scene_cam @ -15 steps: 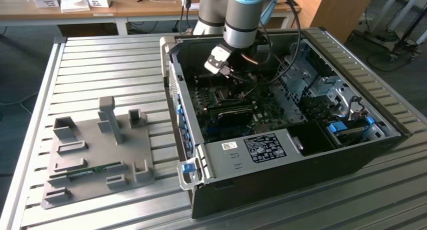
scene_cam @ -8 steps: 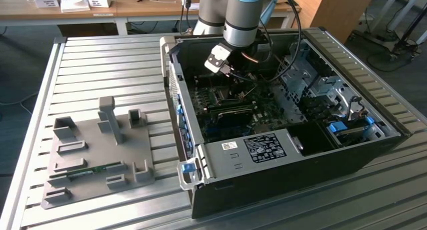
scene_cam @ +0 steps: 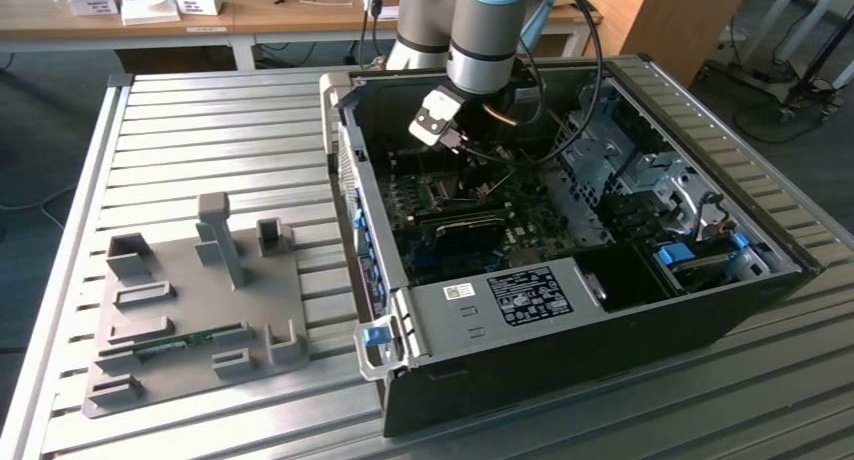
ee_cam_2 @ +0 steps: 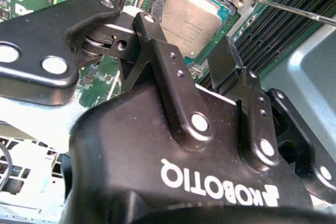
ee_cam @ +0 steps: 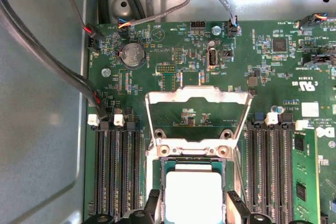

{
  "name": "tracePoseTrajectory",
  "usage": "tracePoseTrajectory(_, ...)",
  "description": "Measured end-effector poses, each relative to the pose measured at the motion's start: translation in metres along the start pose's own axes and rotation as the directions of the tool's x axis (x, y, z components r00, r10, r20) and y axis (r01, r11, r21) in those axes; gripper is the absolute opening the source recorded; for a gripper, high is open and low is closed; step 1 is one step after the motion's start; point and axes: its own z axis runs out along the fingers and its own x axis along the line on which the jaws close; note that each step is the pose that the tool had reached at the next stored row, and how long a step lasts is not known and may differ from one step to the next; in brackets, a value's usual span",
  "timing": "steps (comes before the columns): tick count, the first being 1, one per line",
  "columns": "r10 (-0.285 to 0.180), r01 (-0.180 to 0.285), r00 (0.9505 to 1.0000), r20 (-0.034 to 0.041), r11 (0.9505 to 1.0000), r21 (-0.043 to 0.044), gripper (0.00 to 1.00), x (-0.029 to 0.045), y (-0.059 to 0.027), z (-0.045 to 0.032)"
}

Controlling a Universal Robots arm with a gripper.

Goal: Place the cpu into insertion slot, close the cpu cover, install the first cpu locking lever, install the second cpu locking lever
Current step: 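Place the cpu into insertion slot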

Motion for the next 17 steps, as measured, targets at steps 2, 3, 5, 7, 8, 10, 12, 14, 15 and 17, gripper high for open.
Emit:
tracePoseTrajectory(2,0.000,0.000,1.0000,0.0005,1.0000,0.0003,0.60,0.0000,0.0000,-0.0014)
tracePoseTrajectory(3,0.000,0.000,1.0000,0.0002,1.0000,0.0002,0.60,0.0000,0.0000,-0.0025)
tracePoseTrajectory(5,0.000,0.000,1.0000,0.0001,1.0000,0.0001,0.60,0.0000,0.0001,-0.0043)
tracePoseTrajectory(7,0.000,0.000,1.0000,-0.0003,1.0000,-0.0001,0.60,0.0001,0.0002,-0.0047)
tracePoseTrajectory(8,0.000,0.000,1.0000,-0.0005,1.0000,-0.0001,0.60,0.0003,0.0002,-0.0047)
tracePoseTrajectory(10,0.000,0.000,1.0000,-0.0066,1.0000,0.0001,0.60,0.0022,0.0001,-0.0046)
tracePoseTrajectory(12,0.000,0.000,0.9999,-0.0142,1.0000,0.0002,0.60,0.0034,0.0001,-0.0042)
tracePoseTrajectory(14,0.000,0.000,0.9999,-0.0156,1.0000,0.0000,0.60,0.0045,0.0000,-0.0027)
tracePoseTrajectory(15,0.000,0.000,0.9999,-0.0156,1.0000,0.0001,0.60,0.0048,0.0000,-0.0021)
tracePoseTrajectory(17,0.000,0.000,0.9999,-0.0161,1.0000,0.0003,0.60,0.0048,0.0000,-0.0021)
